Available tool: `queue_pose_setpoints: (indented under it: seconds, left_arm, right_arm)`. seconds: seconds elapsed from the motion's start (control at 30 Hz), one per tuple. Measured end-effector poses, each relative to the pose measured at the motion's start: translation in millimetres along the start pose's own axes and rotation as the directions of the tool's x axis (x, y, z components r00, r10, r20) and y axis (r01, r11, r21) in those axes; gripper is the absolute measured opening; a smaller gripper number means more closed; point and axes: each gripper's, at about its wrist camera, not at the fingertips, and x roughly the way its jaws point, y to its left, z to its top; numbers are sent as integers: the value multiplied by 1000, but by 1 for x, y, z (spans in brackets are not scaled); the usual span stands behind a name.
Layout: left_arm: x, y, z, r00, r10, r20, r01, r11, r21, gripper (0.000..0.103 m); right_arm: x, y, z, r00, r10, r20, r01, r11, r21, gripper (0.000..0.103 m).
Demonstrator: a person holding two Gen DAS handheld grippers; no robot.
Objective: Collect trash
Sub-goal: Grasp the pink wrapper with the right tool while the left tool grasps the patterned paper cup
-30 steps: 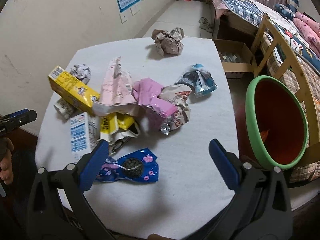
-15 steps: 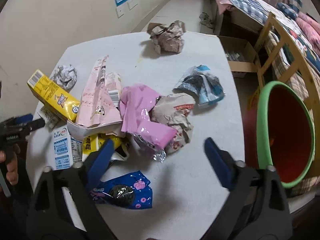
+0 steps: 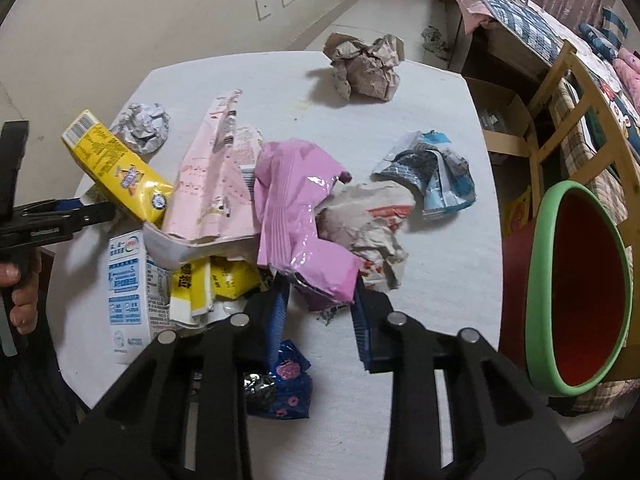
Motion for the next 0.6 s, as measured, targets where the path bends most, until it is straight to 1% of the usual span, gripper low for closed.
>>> queue_pose_setpoints:
  seconds: [0.13, 0.3, 0.43, 0.6]
  left_arm:
    - [0, 0, -2, 1000, -7, 1, 7, 1000, -3, 59]
    - [-8, 0, -7, 1000, 18, 5, -18, 1000, -2, 58]
    - [-18, 5, -20, 999, 40, 13, -39, 999, -27, 58]
    - [-35, 12, -41, 999, 44, 12, -43, 997, -65, 58]
  right_arm:
    - [-2, 1, -2, 1000, 5, 3, -5, 1000, -9, 28]
    - [-11, 0, -5, 1000, 7, 21, -7, 1000, 1, 27]
    - [-27, -1, -7, 999, 9, 51, -10, 1000, 6, 27]
    - [-44, -3, -12, 997, 25, 78, -27, 1000, 14, 27]
